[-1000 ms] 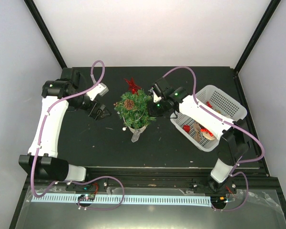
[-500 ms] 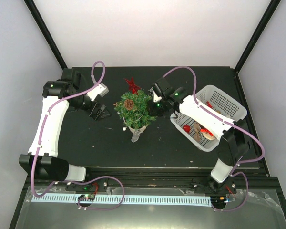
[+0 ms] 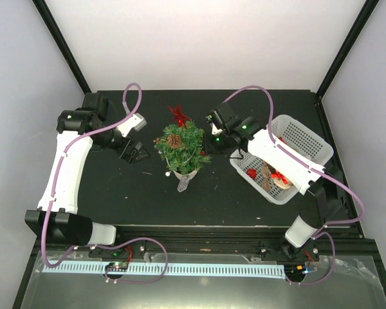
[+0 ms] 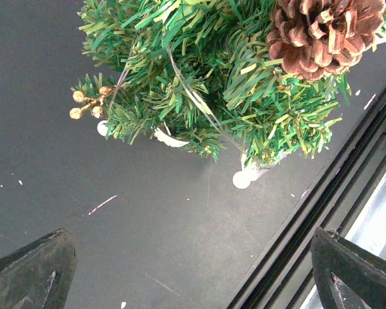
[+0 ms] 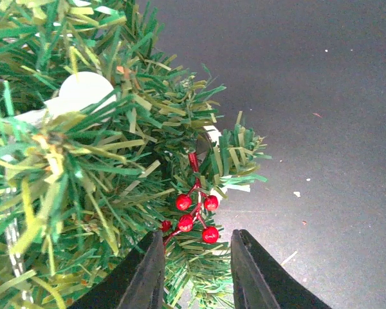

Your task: Decorate the small christmas tree

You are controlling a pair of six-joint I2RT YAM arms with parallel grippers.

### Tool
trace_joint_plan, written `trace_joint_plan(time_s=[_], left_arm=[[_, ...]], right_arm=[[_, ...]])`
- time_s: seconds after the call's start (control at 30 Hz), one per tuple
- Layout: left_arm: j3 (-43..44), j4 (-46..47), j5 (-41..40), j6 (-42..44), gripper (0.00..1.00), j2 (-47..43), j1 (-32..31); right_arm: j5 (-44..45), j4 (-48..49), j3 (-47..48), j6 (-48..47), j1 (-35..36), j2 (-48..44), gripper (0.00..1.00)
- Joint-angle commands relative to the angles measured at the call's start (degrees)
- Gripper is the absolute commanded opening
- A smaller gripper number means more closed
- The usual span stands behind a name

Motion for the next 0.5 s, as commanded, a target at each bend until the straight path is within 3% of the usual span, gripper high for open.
trace_joint_plan(time_s=[0.0, 0.2, 0.33, 0.4, 0.43, 0.47], left_arm=[[0.2, 0.1, -0.1, 0.2, 0.99, -1.5, 0.1], [1.8, -0.2, -0.7, 0.2, 0.99, -2.4, 0.4], [2.8, -0.2, -2.2, 1.1, 0.99, -4.4, 0.8], [2.7, -0.3, -2.7, 2.0, 0.99, -7.1, 1.0], [2.5, -0.5, -2.9, 2.7, 0.99, -8.3, 1.0], [2.2, -0.6, -2.9, 3.1, 0.99, -9.0, 1.1]], right_arm=[[2.7, -0.8, -0.7, 0.8, -0.8, -2.8, 0.34], [7.9, -4.7, 0.0, -1.0, -3.0, -6.2, 0.55], [11.9, -6.9, 0.6, -4.2, -3.7, -10.2, 0.79], [11.9, -7.2, 0.5, -5.9, -3.9, -12.8, 0.85], [11.7, -7.4, 0.7, -6.7, -4.1, -14.0, 0.98], [11.3, -7.5, 0.9, -7.4, -4.1, -15.1, 1.0]])
